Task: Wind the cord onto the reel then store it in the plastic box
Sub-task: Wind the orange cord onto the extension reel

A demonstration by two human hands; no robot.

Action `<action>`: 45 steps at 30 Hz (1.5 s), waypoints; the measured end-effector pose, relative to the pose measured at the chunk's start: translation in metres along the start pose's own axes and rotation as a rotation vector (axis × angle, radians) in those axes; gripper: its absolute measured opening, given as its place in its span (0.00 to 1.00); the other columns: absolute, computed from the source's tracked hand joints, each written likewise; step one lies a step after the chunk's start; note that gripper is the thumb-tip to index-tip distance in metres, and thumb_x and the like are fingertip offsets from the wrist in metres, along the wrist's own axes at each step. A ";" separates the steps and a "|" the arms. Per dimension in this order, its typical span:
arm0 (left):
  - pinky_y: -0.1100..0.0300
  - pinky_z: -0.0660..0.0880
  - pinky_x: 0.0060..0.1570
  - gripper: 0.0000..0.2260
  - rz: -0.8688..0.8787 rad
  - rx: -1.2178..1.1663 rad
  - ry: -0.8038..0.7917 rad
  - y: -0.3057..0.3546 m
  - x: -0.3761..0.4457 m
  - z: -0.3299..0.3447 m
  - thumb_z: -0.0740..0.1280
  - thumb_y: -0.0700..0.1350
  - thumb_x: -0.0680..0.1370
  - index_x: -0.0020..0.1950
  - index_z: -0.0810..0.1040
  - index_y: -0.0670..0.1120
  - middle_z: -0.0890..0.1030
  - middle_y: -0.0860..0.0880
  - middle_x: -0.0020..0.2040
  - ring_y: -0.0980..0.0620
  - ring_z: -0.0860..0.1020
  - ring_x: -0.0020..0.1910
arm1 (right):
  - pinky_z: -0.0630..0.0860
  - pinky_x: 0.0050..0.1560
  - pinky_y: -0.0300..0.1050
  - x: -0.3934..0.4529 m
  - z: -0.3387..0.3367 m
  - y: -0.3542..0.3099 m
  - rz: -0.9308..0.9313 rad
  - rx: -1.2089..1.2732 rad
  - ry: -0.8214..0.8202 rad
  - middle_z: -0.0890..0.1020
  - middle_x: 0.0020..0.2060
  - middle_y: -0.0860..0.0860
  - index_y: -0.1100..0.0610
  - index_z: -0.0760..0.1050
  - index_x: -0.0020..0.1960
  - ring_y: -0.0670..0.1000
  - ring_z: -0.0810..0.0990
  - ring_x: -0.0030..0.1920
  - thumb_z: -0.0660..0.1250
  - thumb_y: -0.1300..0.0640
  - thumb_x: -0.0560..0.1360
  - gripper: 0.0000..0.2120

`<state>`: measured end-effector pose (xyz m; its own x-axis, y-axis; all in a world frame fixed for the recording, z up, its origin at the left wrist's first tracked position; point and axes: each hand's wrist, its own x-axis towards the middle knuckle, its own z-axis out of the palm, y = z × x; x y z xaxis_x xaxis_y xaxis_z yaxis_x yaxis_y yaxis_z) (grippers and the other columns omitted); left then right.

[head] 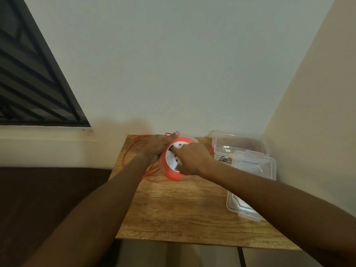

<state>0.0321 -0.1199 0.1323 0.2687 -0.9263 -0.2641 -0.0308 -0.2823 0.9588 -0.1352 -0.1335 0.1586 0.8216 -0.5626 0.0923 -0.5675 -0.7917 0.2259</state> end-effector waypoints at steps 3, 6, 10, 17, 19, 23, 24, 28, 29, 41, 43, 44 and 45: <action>0.36 0.80 0.60 0.30 0.053 -0.060 0.069 -0.005 0.001 0.005 0.75 0.60 0.76 0.53 0.81 0.31 0.83 0.28 0.54 0.31 0.84 0.50 | 0.77 0.46 0.48 0.003 0.012 0.001 0.184 0.154 0.110 0.84 0.52 0.49 0.47 0.69 0.69 0.53 0.82 0.49 0.67 0.38 0.70 0.30; 0.53 0.81 0.40 0.21 0.049 -0.083 0.130 -0.013 0.009 0.007 0.77 0.61 0.72 0.36 0.81 0.44 0.84 0.39 0.38 0.44 0.83 0.37 | 0.77 0.42 0.45 0.003 0.019 -0.010 0.472 0.534 0.067 0.84 0.51 0.50 0.49 0.68 0.70 0.51 0.83 0.43 0.63 0.36 0.72 0.31; 0.55 0.81 0.38 0.23 0.040 -0.052 0.176 -0.018 0.012 0.003 0.76 0.65 0.71 0.32 0.84 0.45 0.86 0.44 0.35 0.47 0.84 0.33 | 0.78 0.28 0.46 0.003 0.014 -0.033 0.819 1.711 -0.036 0.83 0.49 0.60 0.56 0.63 0.70 0.56 0.83 0.33 0.68 0.56 0.75 0.26; 0.30 0.78 0.61 0.30 0.007 -0.129 0.123 -0.009 0.013 -0.017 0.75 0.63 0.74 0.54 0.83 0.35 0.86 0.33 0.55 0.29 0.84 0.56 | 0.81 0.36 0.48 -0.005 0.004 -0.026 0.599 1.117 0.025 0.83 0.45 0.52 0.56 0.69 0.64 0.54 0.84 0.41 0.70 0.55 0.70 0.23; 0.32 0.80 0.59 0.27 0.005 -0.119 0.125 -0.008 0.016 -0.023 0.74 0.63 0.75 0.53 0.83 0.37 0.87 0.34 0.53 0.30 0.85 0.55 | 0.79 0.39 0.45 -0.007 0.005 -0.011 0.384 0.606 0.151 0.83 0.50 0.52 0.54 0.74 0.63 0.53 0.82 0.46 0.70 0.53 0.71 0.21; 0.38 0.84 0.52 0.29 0.001 -0.046 0.039 -0.004 0.018 -0.027 0.72 0.64 0.76 0.59 0.83 0.38 0.88 0.39 0.50 0.35 0.87 0.50 | 0.81 0.36 0.49 0.003 0.002 0.009 -0.160 0.101 0.052 0.72 0.67 0.57 0.50 0.76 0.64 0.57 0.81 0.51 0.75 0.57 0.69 0.24; 0.39 0.85 0.52 0.28 0.007 -0.020 0.016 -0.003 0.019 -0.027 0.71 0.64 0.77 0.59 0.83 0.39 0.88 0.39 0.50 0.36 0.88 0.49 | 0.80 0.35 0.49 0.008 -0.001 0.011 -0.244 0.036 -0.001 0.68 0.70 0.57 0.49 0.76 0.64 0.58 0.81 0.52 0.75 0.57 0.69 0.24; 0.38 0.84 0.53 0.27 0.038 0.097 -0.051 -0.001 0.023 -0.026 0.70 0.64 0.78 0.57 0.83 0.40 0.89 0.41 0.49 0.38 0.88 0.46 | 0.74 0.33 0.47 0.021 -0.012 0.008 -0.381 -0.180 -0.178 0.60 0.75 0.57 0.40 0.71 0.68 0.60 0.81 0.53 0.69 0.52 0.75 0.23; 0.39 0.84 0.53 0.27 0.041 0.112 -0.056 -0.001 0.024 -0.025 0.70 0.64 0.78 0.56 0.84 0.40 0.89 0.41 0.48 0.38 0.88 0.45 | 0.73 0.33 0.47 0.023 -0.014 0.005 -0.383 -0.233 -0.215 0.60 0.75 0.58 0.38 0.69 0.69 0.60 0.80 0.54 0.67 0.52 0.76 0.23; 0.38 0.83 0.54 0.32 0.064 0.089 -0.067 -0.008 0.027 -0.032 0.74 0.66 0.72 0.50 0.84 0.35 0.87 0.36 0.47 0.34 0.87 0.47 | 0.77 0.40 0.50 0.038 -0.026 -0.002 -0.531 -0.415 -0.221 0.78 0.62 0.55 0.41 0.65 0.73 0.58 0.79 0.57 0.71 0.52 0.75 0.29; 0.40 0.84 0.52 0.32 0.071 0.058 -0.055 -0.007 0.027 -0.033 0.73 0.64 0.75 0.54 0.83 0.33 0.87 0.36 0.49 0.33 0.87 0.48 | 0.76 0.37 0.48 0.040 -0.019 0.004 -0.454 -0.340 -0.170 0.80 0.59 0.53 0.43 0.62 0.74 0.57 0.81 0.53 0.73 0.51 0.73 0.34; 0.41 0.84 0.51 0.32 0.077 0.026 -0.042 -0.007 0.026 -0.033 0.73 0.64 0.74 0.56 0.83 0.33 0.87 0.36 0.50 0.34 0.87 0.48 | 0.76 0.38 0.48 0.040 -0.015 0.006 -0.392 -0.292 -0.138 0.80 0.59 0.53 0.44 0.60 0.75 0.57 0.81 0.52 0.72 0.49 0.72 0.35; 0.41 0.85 0.51 0.33 0.087 -0.003 -0.012 -0.007 0.025 -0.032 0.73 0.64 0.75 0.57 0.83 0.33 0.87 0.36 0.51 0.34 0.87 0.49 | 0.77 0.39 0.48 0.040 -0.011 0.007 -0.315 -0.238 -0.100 0.80 0.59 0.54 0.46 0.59 0.75 0.58 0.82 0.51 0.71 0.46 0.73 0.35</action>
<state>0.0703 -0.1332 0.1226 0.2532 -0.9503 -0.1809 -0.0506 -0.1998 0.9785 -0.1057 -0.1589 0.1748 0.9371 -0.3315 -0.1097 -0.2512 -0.8582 0.4475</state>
